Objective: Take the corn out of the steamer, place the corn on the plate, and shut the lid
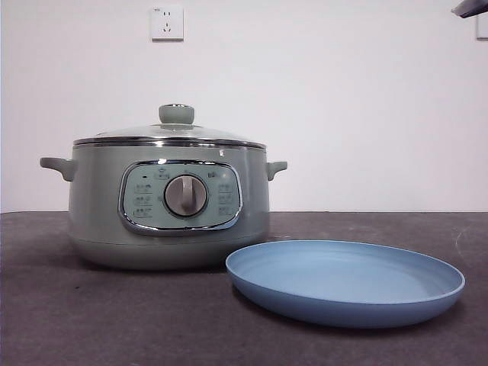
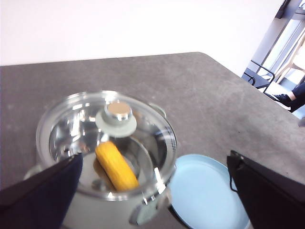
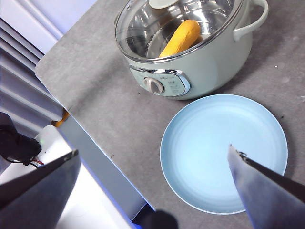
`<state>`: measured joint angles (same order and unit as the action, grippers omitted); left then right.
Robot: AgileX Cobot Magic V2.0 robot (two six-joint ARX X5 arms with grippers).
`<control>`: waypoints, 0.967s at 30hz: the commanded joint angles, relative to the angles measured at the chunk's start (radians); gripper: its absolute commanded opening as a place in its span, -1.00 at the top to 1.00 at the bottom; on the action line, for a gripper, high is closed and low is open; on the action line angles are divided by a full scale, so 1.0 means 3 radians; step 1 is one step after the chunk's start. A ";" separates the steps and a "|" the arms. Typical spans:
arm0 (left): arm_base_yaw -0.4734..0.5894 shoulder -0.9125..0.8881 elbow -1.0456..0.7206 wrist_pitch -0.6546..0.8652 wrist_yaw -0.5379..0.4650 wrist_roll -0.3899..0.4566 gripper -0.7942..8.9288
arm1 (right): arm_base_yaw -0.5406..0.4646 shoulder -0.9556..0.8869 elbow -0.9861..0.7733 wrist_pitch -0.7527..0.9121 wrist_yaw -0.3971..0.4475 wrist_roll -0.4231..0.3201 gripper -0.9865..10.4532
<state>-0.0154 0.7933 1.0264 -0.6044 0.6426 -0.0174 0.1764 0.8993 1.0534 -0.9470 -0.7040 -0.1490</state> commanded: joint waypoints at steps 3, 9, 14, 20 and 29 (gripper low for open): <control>-0.0259 0.0599 0.0385 0.0024 -0.0239 0.0235 -0.39 | 0.0008 0.0000 0.0004 0.0008 -0.0001 0.0036 -0.27; -0.0662 0.1317 0.0738 0.0234 -0.0600 0.0398 -0.39 | 0.0008 0.0000 0.0004 0.0006 0.0000 0.0036 -0.27; -0.0907 0.1792 0.0771 0.0767 -0.0947 0.0425 -0.39 | 0.0008 0.0000 0.0004 0.0004 0.0000 0.0036 -0.27; -0.1066 0.2248 0.0771 0.1160 -0.1091 0.0464 -0.39 | 0.0008 0.0000 0.0003 -0.0014 0.0013 0.0036 -0.27; -0.1122 0.2700 0.0771 0.1244 -0.1183 0.0519 -0.39 | 0.0008 0.0000 0.0003 -0.0025 0.0011 0.0046 -0.27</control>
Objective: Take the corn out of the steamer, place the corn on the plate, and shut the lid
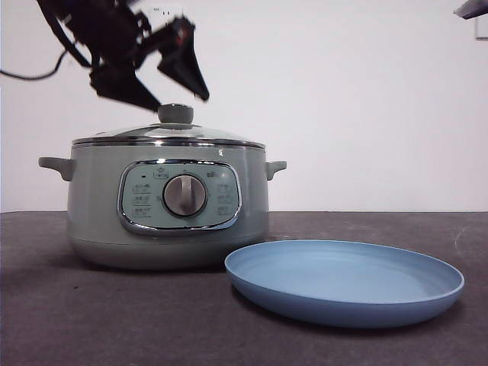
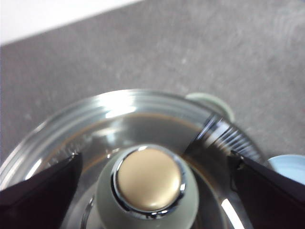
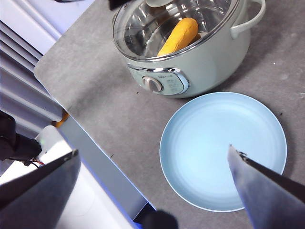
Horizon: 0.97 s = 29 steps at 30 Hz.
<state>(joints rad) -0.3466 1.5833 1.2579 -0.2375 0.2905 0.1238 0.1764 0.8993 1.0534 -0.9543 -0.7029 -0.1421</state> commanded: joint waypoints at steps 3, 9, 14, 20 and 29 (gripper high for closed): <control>-0.0020 0.0125 -0.0001 0.0001 -0.0009 0.0048 -0.39 | 0.0008 0.0000 0.0003 -0.0001 0.0009 0.0022 -0.27; -0.0039 0.0130 -0.0001 -0.0034 -0.0098 0.0038 0.22 | 0.0008 0.0000 0.0004 0.0001 0.0019 0.0019 -0.27; -0.0043 0.0130 -0.0001 -0.0140 -0.0086 0.0038 0.66 | 0.0008 0.0001 0.0003 0.0005 0.0019 0.0019 -0.27; -0.0048 0.0130 -0.0001 -0.0187 -0.0083 0.0025 0.85 | 0.0008 0.0001 0.0003 0.0006 0.0020 0.0019 -0.27; -0.0046 0.0079 0.0025 -0.0182 -0.0076 0.0011 0.85 | 0.0008 0.0001 0.0004 0.0006 0.0020 0.0020 -0.27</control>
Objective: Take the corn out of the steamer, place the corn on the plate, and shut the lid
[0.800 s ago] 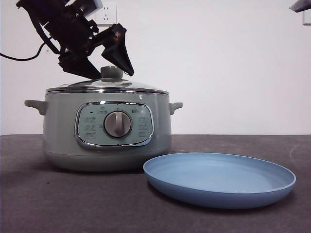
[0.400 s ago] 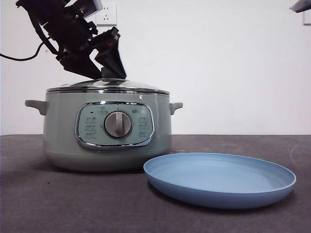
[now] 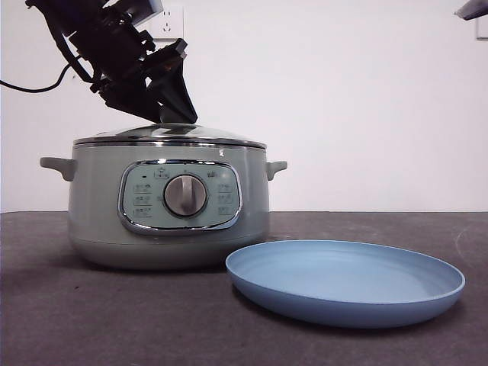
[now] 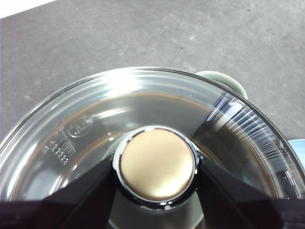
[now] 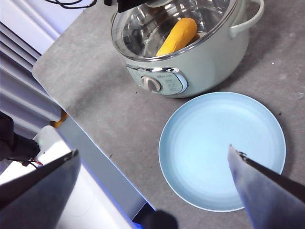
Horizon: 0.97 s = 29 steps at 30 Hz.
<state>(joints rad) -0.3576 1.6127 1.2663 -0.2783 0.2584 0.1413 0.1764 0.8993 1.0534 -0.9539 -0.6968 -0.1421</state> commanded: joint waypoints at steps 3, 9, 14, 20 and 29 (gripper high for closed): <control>-0.0008 -0.0120 0.0023 -0.0010 0.0033 -0.0047 0.85 | 0.0008 0.0001 0.0004 0.0005 0.0000 0.0022 -0.27; -0.0008 -0.0373 0.0161 -0.0039 0.0039 -0.0048 0.85 | 0.0008 0.0001 0.0003 0.0009 0.0023 0.0022 -0.27; -0.0008 -0.0645 0.0354 -0.0259 0.0041 -0.0047 0.85 | 0.0008 0.0017 0.0003 0.0041 0.0169 0.0060 -0.27; -0.0008 -0.1232 0.0431 -0.0652 0.0011 -0.0118 0.85 | 0.0070 0.0080 0.0004 0.0546 0.0165 0.0474 -0.27; 0.0139 -0.2262 0.0431 -0.1320 -0.0067 -0.0234 0.85 | 0.0675 0.0554 0.0060 0.1513 0.0624 0.1213 -0.27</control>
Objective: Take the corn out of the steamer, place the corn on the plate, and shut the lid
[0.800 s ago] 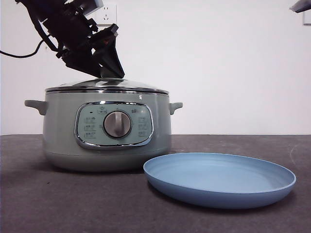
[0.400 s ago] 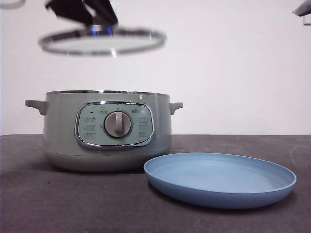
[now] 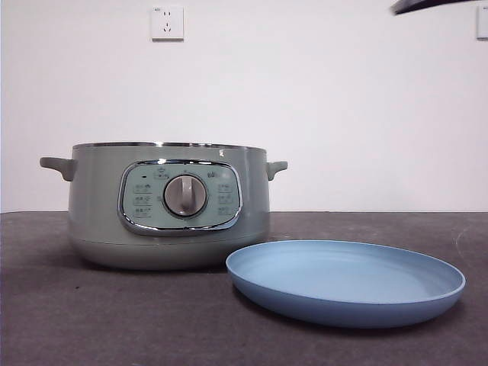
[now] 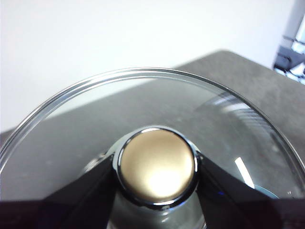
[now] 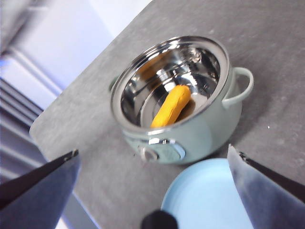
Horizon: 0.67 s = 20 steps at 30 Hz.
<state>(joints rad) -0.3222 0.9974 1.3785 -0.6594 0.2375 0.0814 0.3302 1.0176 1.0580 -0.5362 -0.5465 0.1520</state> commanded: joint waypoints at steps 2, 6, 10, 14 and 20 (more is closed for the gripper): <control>0.0020 -0.0412 0.0057 -0.0276 0.0001 -0.0037 0.85 | 0.0359 0.0392 0.0168 0.0165 0.0294 0.0239 -0.27; 0.0020 -0.0740 0.0057 -0.0585 0.0001 -0.0098 0.85 | 0.0710 0.0938 0.0596 0.0165 0.0603 0.0237 -0.27; 0.0020 -0.0998 0.0057 -0.0830 -0.0005 -0.0117 0.85 | 0.0936 0.1573 0.1222 0.0058 0.0754 0.0235 -0.26; 0.0020 -0.1179 0.0057 -0.1017 -0.0005 -0.0174 0.85 | 0.1128 0.2279 0.1994 -0.0225 0.0966 0.0183 -0.26; 0.0020 -0.1339 0.0057 -0.1161 -0.0005 -0.0186 0.85 | 0.1260 0.3230 0.2974 -0.0585 0.1218 0.0089 -0.26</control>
<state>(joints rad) -0.3161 0.6079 1.3804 -1.0504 0.2298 0.0326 0.7025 1.9347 1.9133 -0.7040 -0.1944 0.1940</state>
